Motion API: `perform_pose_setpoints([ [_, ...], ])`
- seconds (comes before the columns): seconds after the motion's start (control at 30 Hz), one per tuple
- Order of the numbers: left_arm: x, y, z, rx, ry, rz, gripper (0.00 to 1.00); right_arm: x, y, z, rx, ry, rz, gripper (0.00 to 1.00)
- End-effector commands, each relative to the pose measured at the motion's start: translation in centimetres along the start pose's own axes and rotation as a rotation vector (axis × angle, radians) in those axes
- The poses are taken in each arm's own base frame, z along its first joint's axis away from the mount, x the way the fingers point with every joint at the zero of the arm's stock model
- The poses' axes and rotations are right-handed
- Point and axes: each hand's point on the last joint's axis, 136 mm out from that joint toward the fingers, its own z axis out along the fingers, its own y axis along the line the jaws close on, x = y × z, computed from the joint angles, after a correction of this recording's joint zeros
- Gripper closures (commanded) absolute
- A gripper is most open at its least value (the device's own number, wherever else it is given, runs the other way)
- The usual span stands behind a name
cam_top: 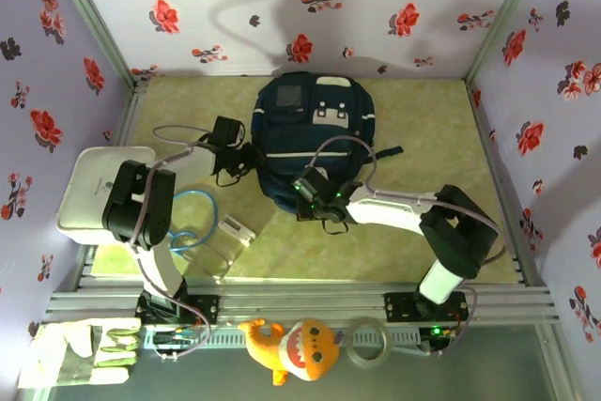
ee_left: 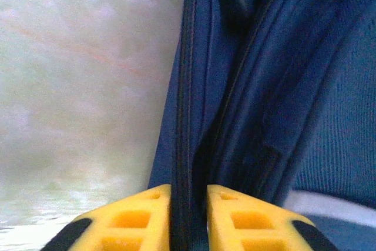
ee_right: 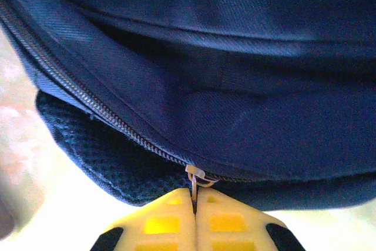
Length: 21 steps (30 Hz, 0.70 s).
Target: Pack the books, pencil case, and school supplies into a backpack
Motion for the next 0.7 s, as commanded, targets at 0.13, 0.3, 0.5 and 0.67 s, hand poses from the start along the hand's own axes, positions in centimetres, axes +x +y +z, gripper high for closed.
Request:
perform_pose_setpoints([
  [0.13, -0.3, 1.5, -4.3, -0.026, -0.059, 0.01, 0.59, -4.3, 5.9, 1.4, -0.143, -0.09, -0.068, 1.0],
  [0.3, 0.8, 2.4, -5.5, -0.021, -0.06, -0.039, 0.47, -5.8, 8.3, 2.5, -0.196, -0.098, -0.09, 1.0],
  [0.5, 1.5, 1.2, -5.1, 0.066, -0.028, -0.085, 0.39, -5.9, 8.7, 3.1, -0.204, -0.09, -0.097, 1.0],
  [0.67, 1.9, 0.8, -3.4, 0.039, 0.038, -0.038, 0.39, -5.6, 8.6, 3.1, -0.202, -0.084, -0.093, 1.0],
])
